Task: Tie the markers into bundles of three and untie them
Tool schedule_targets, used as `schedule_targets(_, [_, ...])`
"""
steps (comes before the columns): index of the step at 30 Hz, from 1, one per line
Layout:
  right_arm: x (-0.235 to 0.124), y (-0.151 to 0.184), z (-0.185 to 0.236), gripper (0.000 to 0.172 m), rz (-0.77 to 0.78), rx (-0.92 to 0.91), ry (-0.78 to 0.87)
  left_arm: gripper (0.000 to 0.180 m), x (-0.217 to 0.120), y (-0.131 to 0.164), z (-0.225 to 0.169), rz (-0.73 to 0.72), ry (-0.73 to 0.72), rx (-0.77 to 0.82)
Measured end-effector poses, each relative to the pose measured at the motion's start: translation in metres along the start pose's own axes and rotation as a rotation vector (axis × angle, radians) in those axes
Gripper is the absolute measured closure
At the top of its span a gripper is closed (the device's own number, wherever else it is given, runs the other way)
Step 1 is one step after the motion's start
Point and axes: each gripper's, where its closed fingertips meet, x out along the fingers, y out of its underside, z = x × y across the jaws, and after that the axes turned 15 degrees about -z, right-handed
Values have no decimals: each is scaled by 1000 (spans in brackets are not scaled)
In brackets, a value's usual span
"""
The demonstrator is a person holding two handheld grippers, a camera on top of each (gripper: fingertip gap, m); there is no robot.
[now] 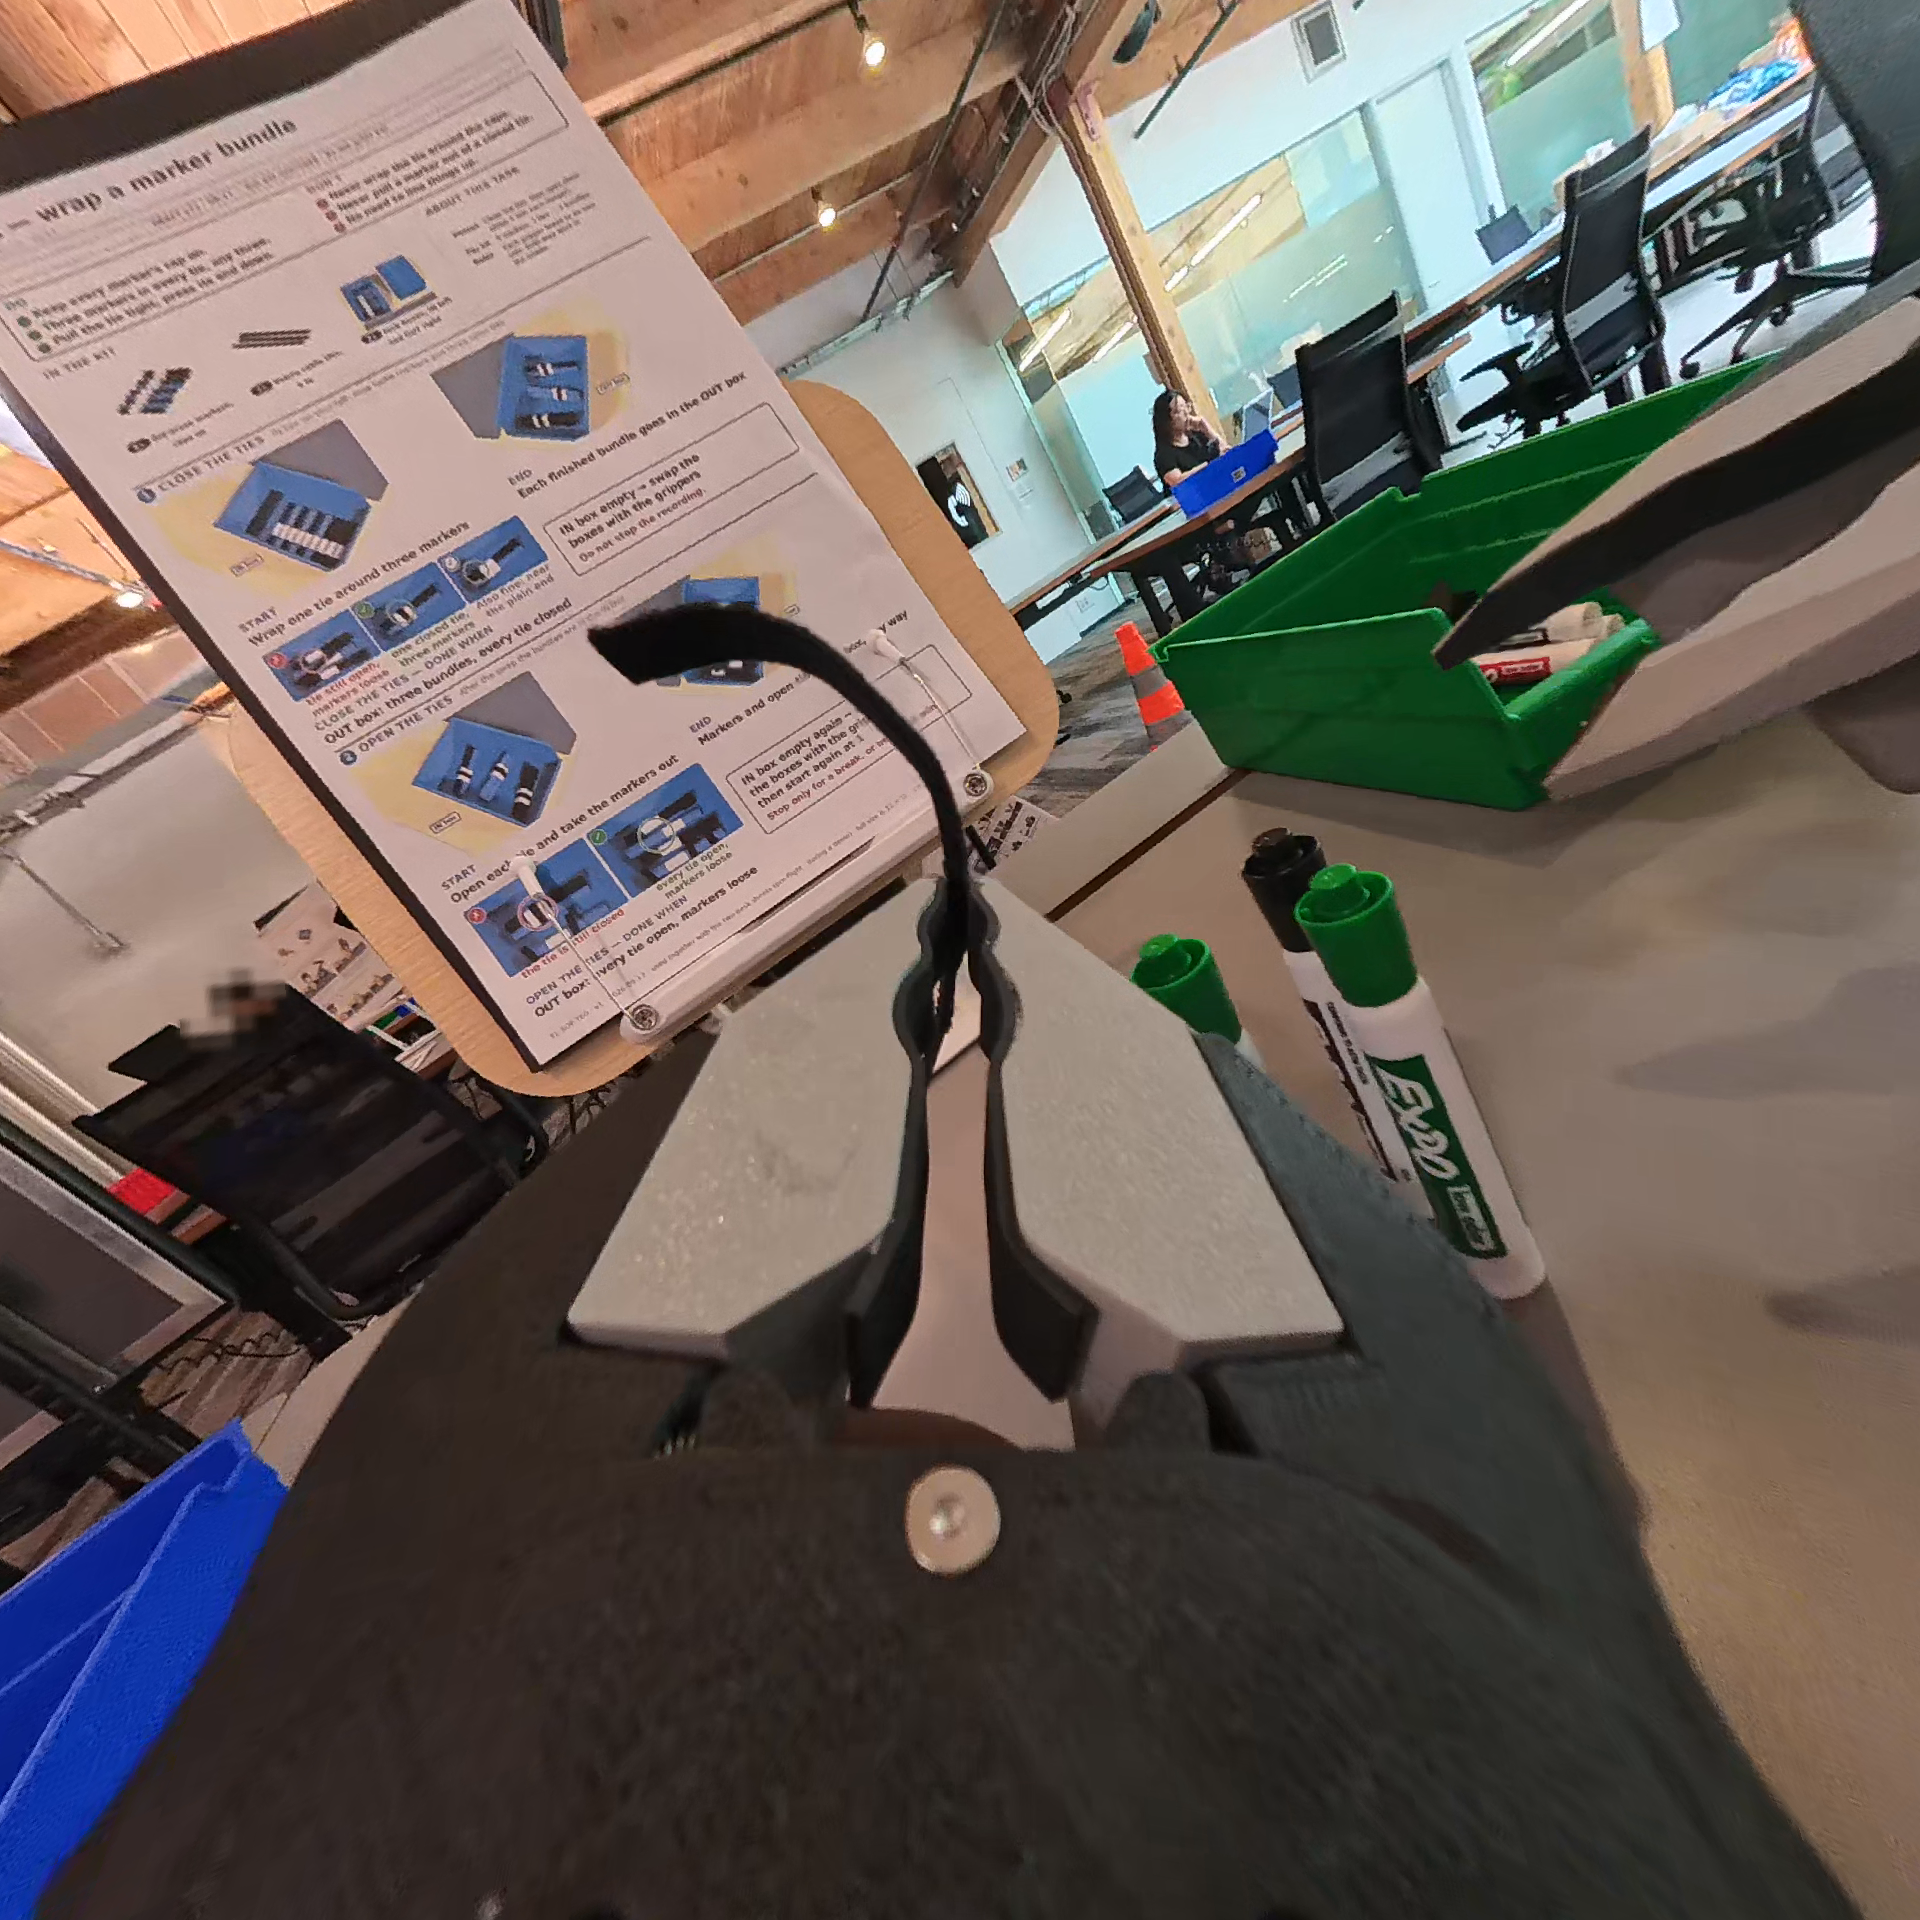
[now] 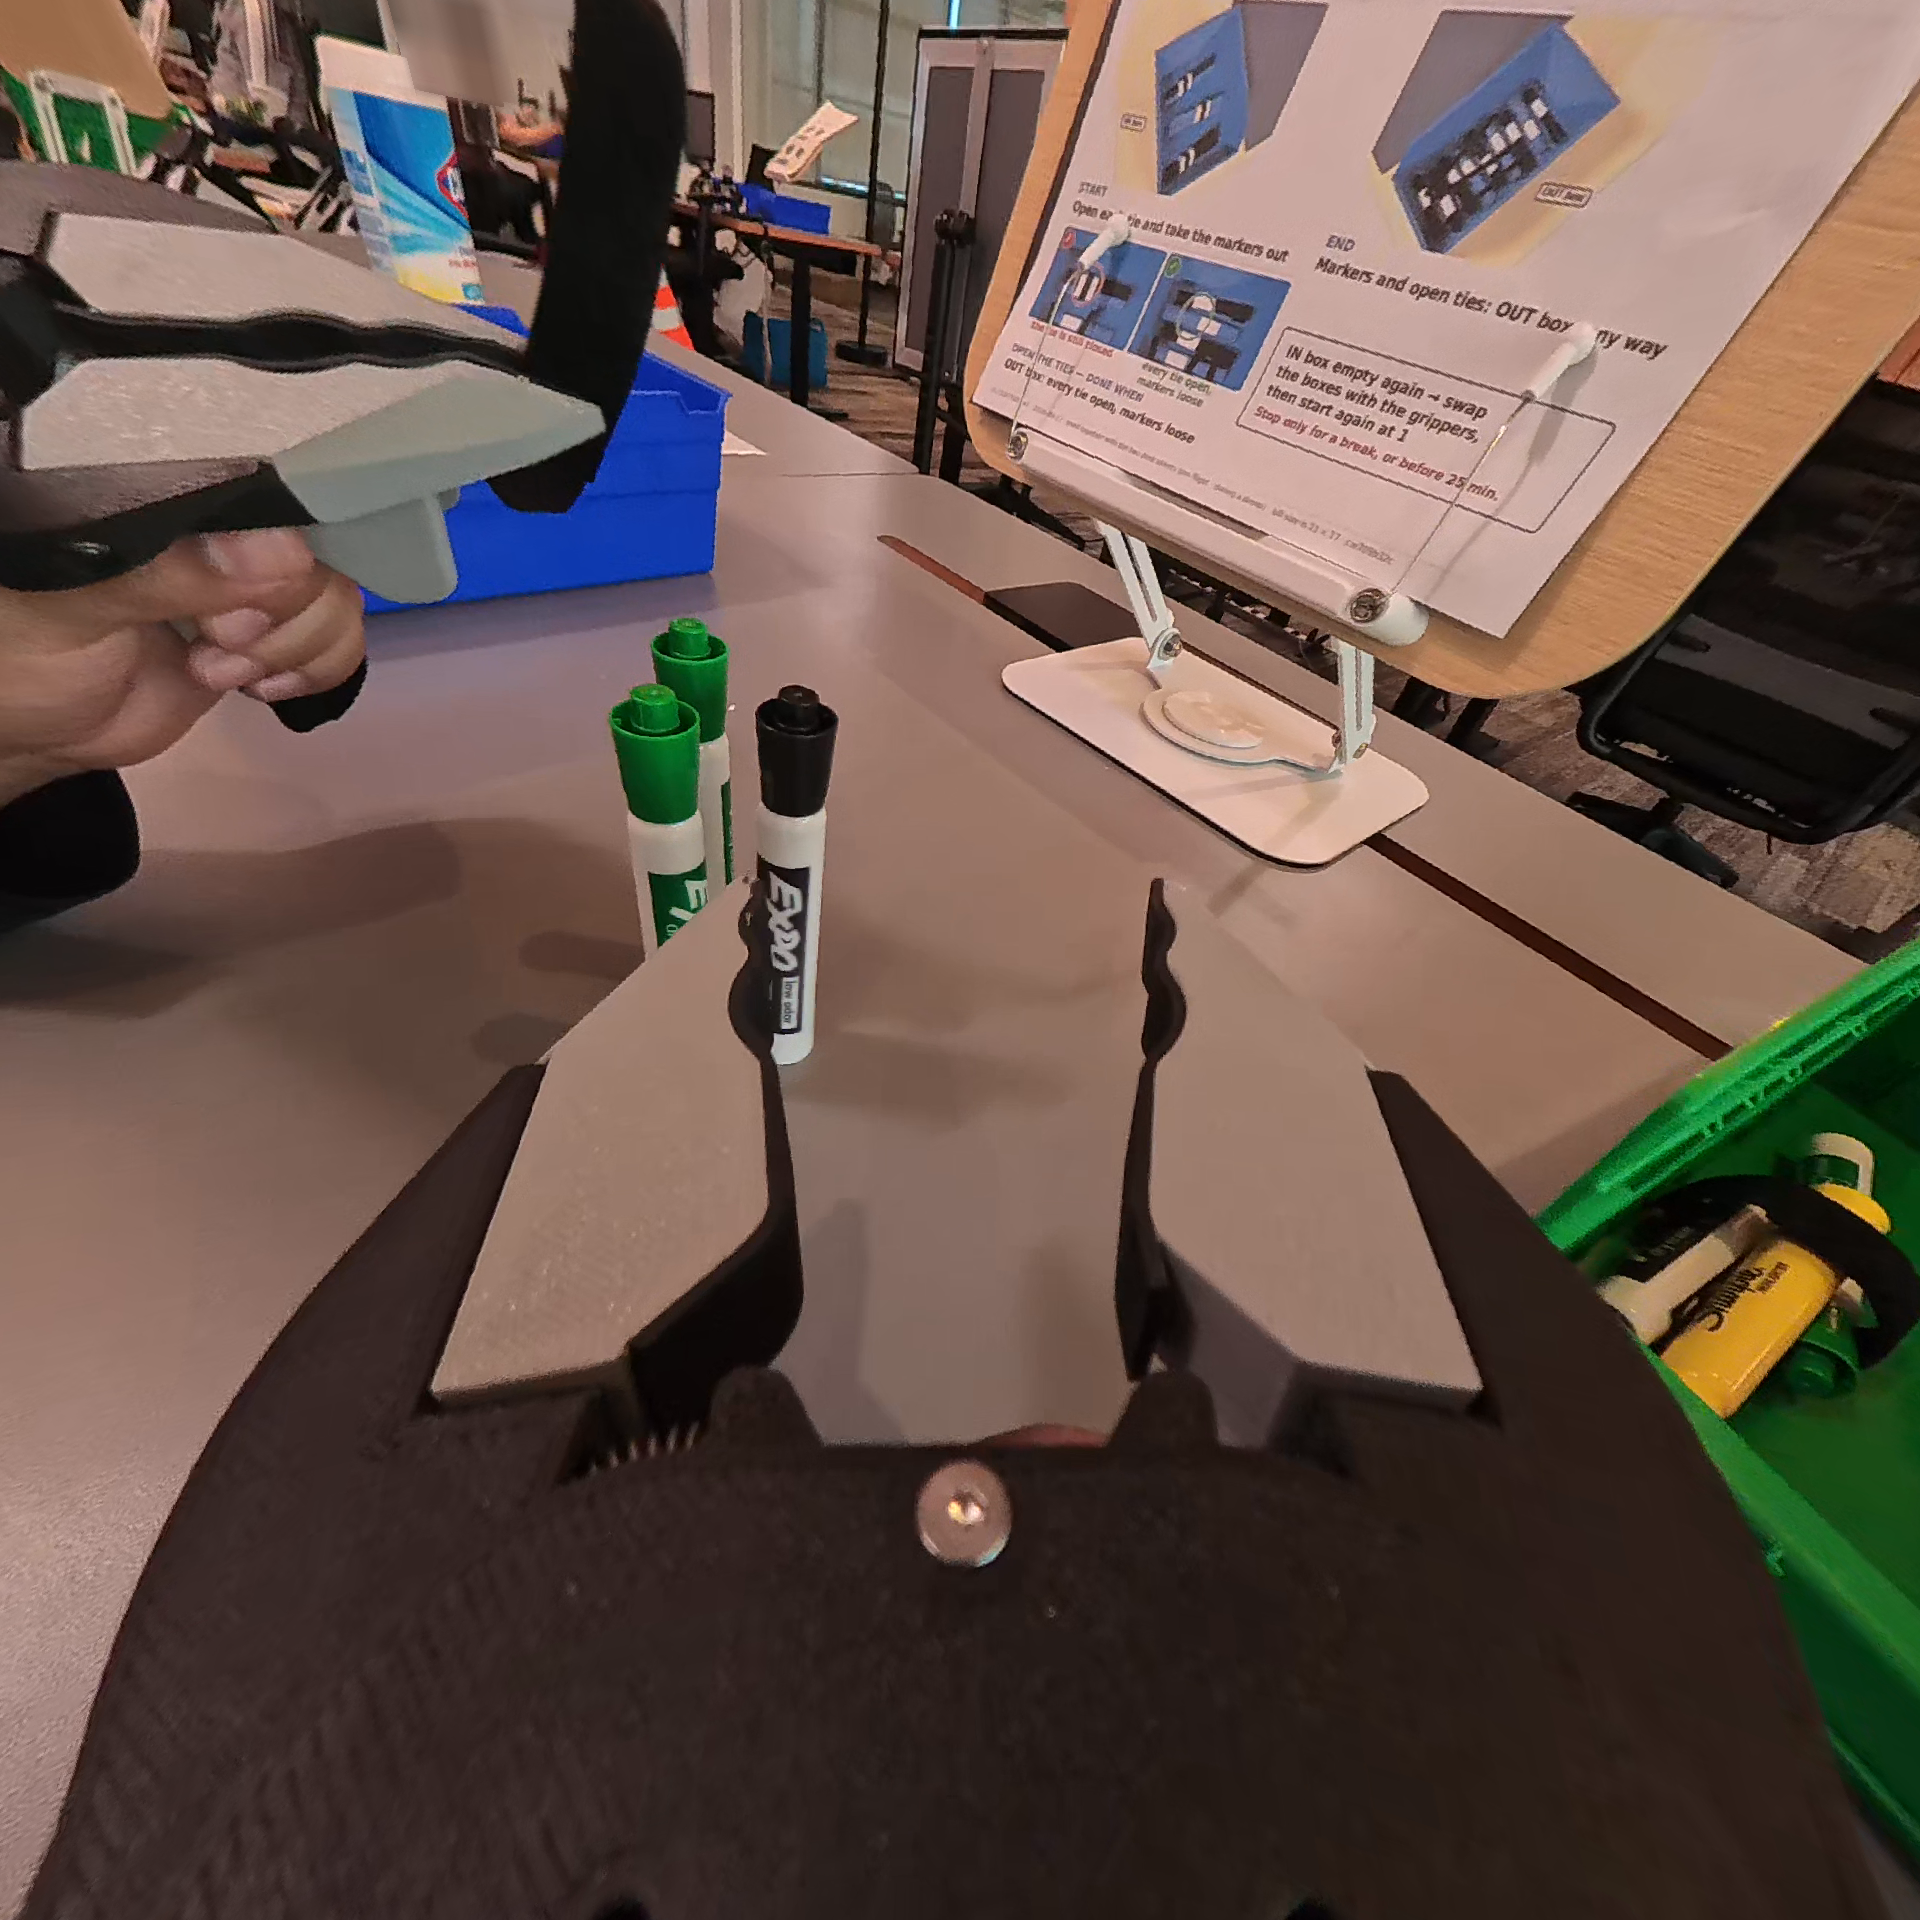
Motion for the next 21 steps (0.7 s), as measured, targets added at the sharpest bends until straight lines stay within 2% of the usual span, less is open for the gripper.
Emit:
schedule_targets(3, [1,2,1,102,11,-7,-4,180,0,7,4,38,-10,-4])
schedule_targets(8, [0,3,-1,103,17,3,3,180,-6,33,12,191,-1,-62])
schedule_targets(15, [-2,-3,-1,103,5,0,6,180,-32,100,-7,536,152,-238])
schedule_targets(21, [-3,-1,-3,102,21,16,8,180,-35,106,-25,578,205,-362])
